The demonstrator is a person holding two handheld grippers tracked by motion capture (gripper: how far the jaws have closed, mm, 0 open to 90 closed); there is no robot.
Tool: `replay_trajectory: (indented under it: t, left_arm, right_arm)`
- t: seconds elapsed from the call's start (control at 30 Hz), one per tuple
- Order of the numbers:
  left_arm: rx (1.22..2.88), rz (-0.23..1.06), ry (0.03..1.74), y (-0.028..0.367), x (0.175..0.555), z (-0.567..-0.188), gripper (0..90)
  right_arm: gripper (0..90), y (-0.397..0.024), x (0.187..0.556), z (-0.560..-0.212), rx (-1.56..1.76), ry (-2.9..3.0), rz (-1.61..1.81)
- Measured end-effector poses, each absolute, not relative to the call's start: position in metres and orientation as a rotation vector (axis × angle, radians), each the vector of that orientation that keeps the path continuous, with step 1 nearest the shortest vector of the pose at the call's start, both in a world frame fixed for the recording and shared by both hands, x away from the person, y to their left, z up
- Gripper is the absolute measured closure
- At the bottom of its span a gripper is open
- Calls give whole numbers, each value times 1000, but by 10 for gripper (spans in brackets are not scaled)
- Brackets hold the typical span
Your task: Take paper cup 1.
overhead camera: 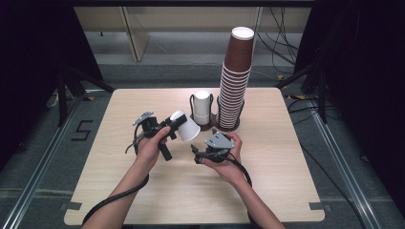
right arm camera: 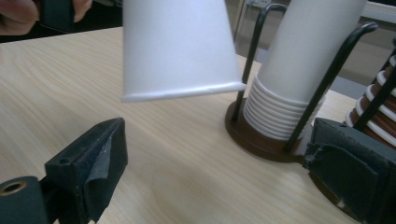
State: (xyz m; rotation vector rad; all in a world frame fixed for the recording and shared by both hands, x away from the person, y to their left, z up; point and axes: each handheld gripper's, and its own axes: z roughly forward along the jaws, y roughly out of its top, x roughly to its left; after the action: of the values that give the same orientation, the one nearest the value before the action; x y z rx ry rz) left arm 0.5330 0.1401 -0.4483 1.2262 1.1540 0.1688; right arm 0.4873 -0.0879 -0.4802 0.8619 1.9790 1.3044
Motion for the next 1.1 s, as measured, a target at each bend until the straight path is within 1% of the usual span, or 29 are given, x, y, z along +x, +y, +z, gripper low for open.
replay_trajectory:
  t: [0.53, 0.87, 1.1]
  left_arm:
    - [1235, 152, 1151, 129, 532, -451, 343]
    - [1281, 166, 1130, 121, 530, -453, 343]
    - [1314, 186, 1110, 117, 528, -454, 343]
  right_arm:
    - [68, -72, 491, -474, 812, 1998, 1328]
    - [83, -62, 500, -465, 791, 1995, 1313]
    - [102, -57, 504, -465, 810, 2014, 1295]
